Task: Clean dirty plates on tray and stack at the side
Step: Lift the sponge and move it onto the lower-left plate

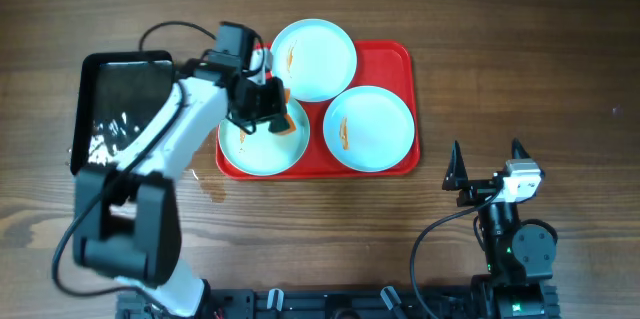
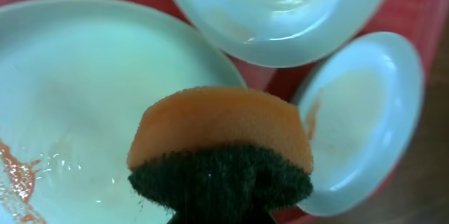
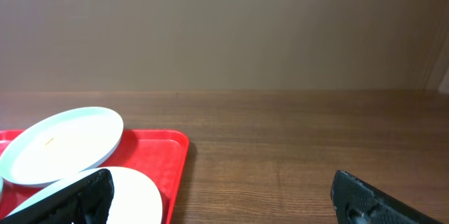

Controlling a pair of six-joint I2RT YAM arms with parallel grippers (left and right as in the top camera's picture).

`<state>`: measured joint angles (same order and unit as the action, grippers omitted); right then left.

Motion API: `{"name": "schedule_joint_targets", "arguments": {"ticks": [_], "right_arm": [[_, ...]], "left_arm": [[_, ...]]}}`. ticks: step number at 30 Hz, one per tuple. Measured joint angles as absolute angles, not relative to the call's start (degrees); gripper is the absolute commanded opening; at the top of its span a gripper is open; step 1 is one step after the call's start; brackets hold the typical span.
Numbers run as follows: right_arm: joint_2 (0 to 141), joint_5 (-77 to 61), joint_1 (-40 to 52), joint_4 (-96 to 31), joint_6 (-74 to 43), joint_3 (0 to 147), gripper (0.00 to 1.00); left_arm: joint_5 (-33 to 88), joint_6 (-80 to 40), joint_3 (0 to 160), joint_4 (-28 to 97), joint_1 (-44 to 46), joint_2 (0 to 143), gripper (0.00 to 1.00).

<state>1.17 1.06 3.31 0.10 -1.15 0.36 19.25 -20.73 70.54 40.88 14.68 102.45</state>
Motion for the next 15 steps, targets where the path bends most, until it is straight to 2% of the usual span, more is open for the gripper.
{"name": "schedule_joint_targets", "arguments": {"ticks": [4,5,6,9,11,15], "right_arm": [[1.2,1.1,3.3,0.1,-1.1,0.4,1.0],[1.2,1.1,3.3,0.1,-1.1,0.4,1.0],[1.2,1.1,3.3,0.1,-1.1,0.4,1.0],[1.2,1.1,3.3,0.1,-1.1,0.4,1.0],[1.2,1.1,3.3,0.1,-1.1,0.4,1.0],[1.2,1.1,3.3,0.1,-1.1,0.4,1.0]], "left_arm": [[17.2,-22.9,70.5,40.3,15.3,106.2,0.04],[16.8,-23.2,70.5,40.3,15.3,107.0,0.09],[16.3,-23.4,70.5,40.2,15.3,107.7,0.31],[15.3,-23.7,70.3,40.3,15.3,108.5,0.4],[14.8,-24.4,70.3,40.3,15.3,108.6,0.62],[14.9,-24.7,70.3,40.7,15.3,108.6,0.6]]}}
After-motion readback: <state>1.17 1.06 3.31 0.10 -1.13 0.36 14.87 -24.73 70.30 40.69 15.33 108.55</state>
